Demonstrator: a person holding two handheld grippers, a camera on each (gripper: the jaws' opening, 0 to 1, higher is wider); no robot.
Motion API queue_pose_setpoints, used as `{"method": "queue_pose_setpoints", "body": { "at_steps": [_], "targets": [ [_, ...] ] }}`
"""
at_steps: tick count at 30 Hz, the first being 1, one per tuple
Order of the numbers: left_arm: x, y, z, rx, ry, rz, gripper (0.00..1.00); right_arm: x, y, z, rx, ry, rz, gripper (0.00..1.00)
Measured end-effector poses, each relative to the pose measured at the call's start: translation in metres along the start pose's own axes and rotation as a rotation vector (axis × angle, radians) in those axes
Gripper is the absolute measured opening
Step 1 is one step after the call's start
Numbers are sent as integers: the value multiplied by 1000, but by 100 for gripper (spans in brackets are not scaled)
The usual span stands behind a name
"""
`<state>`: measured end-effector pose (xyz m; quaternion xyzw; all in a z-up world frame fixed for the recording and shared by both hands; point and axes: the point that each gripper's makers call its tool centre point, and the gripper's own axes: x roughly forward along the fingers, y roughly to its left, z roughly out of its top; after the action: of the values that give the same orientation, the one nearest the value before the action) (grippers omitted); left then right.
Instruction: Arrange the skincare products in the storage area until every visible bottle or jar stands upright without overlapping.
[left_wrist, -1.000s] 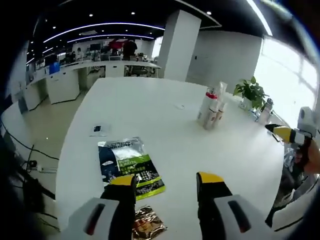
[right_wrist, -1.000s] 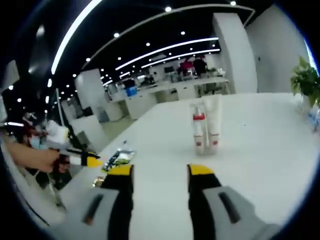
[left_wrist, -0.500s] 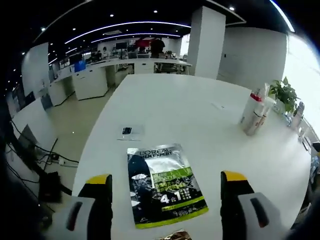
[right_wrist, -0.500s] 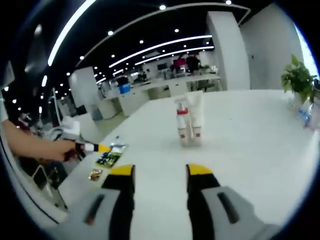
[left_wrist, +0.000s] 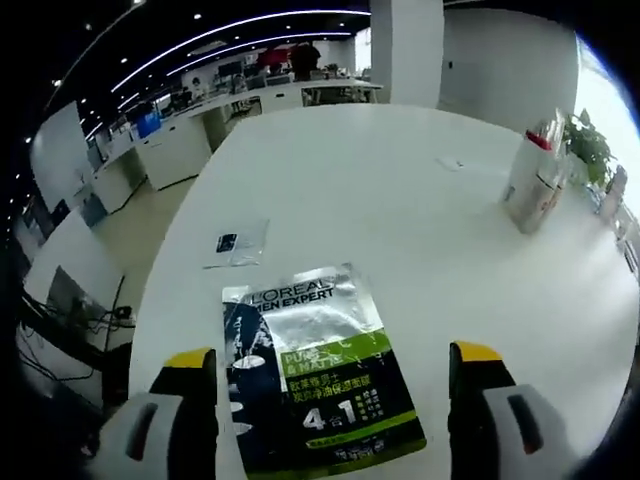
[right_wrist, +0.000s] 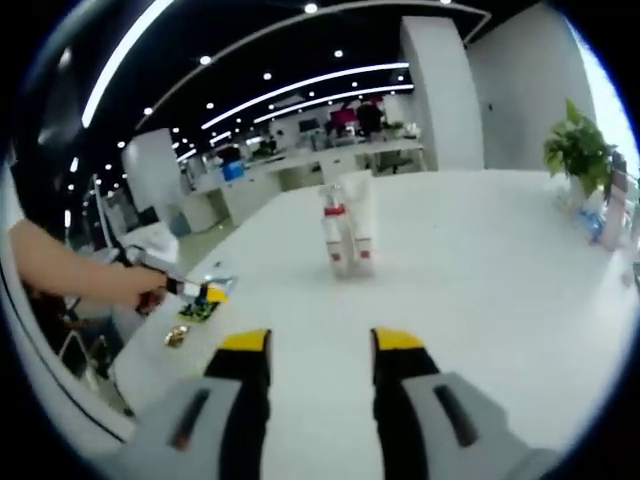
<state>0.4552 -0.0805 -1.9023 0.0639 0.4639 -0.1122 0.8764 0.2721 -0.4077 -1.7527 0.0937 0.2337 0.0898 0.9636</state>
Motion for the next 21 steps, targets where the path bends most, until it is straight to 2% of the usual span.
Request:
{"method": "queue_pose_setpoints", "body": {
  "at_steps": [2, 4, 5, 7, 8, 9, 10, 14, 19, 20, 21],
  "targets": [
    [2, 3, -14, 67, 77, 39, 95, -2, -3, 1, 1, 2, -5, 38],
    [-1, 9, -7, -16, 5, 77, 95, -3, -7, 1, -4, 6, -10, 38],
    [-3, 9, -12, -47, 15, 77, 97, -3, -8, 2, -4, 6, -11, 38],
    [-3, 4, -8, -29, 3, 73, 98, -5, -10, 4, -5, 2, -17, 37],
    [0, 4, -7, -45, 2, 70, 99, -5, -11, 4, -5, 4, -18, 37],
    [2, 4, -8, -74, 5, 66, 100, -5, -12, 3, -5, 5, -19, 37],
    [1, 4, -11, -139, 21, 67, 100, -6, -12, 2, -9, 11, -20, 37],
    [1, 9, -3, -97, -7, 82, 100, -8, -12, 1, -19, 17, -19, 37],
    [5, 21, -8, -211, 15, 82, 100, -13, -12, -5, -6, 25, -28, 36],
    [5, 23, -10, -220, 28, 84, 100, -14, -11, -7, -4, 28, -28, 36],
    [5, 25, -7, -199, 17, 87, 100, -15, -11, -8, -2, 29, -29, 36]
  ]
}}
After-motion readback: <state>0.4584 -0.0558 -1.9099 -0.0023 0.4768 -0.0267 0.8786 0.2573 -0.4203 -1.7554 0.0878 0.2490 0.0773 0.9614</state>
